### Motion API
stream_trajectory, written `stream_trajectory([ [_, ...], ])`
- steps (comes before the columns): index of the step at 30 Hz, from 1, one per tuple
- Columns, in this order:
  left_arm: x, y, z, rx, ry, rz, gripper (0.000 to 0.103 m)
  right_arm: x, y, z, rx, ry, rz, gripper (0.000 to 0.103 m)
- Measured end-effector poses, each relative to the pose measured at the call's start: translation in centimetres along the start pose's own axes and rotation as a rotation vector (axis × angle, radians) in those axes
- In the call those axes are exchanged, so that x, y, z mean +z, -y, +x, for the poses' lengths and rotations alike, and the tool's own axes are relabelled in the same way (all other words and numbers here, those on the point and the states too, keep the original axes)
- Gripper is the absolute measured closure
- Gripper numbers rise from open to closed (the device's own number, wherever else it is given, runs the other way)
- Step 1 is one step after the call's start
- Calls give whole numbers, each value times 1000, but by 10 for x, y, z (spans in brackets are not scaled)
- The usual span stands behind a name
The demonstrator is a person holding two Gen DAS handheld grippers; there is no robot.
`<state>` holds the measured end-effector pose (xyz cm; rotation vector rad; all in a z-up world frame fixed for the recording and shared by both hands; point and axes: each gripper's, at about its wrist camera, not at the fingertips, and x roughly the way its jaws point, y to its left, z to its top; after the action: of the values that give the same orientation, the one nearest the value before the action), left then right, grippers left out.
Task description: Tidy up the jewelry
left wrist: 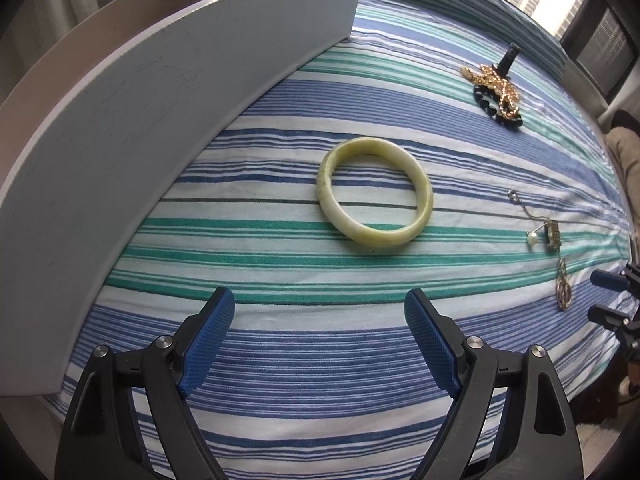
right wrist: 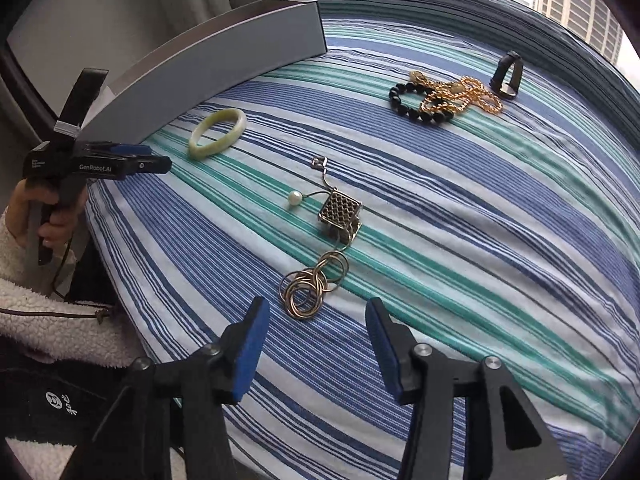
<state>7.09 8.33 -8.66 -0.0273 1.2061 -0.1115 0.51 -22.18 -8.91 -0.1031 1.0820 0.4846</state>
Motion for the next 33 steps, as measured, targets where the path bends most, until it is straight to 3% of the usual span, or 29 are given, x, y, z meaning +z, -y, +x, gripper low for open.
stream_trajectory([
  [13, 20, 18, 22, -38, -39, 85, 12, -3, -5, 1, -23, 28, 117, 52],
  [22, 47, 35, 42, 28, -18, 172, 6, -3, 2, 1, -77, 22, 153, 52],
  [33, 58, 38, 50, 21, 0, 183, 1, -10, -13, 7, -60, -28, 88, 52],
])
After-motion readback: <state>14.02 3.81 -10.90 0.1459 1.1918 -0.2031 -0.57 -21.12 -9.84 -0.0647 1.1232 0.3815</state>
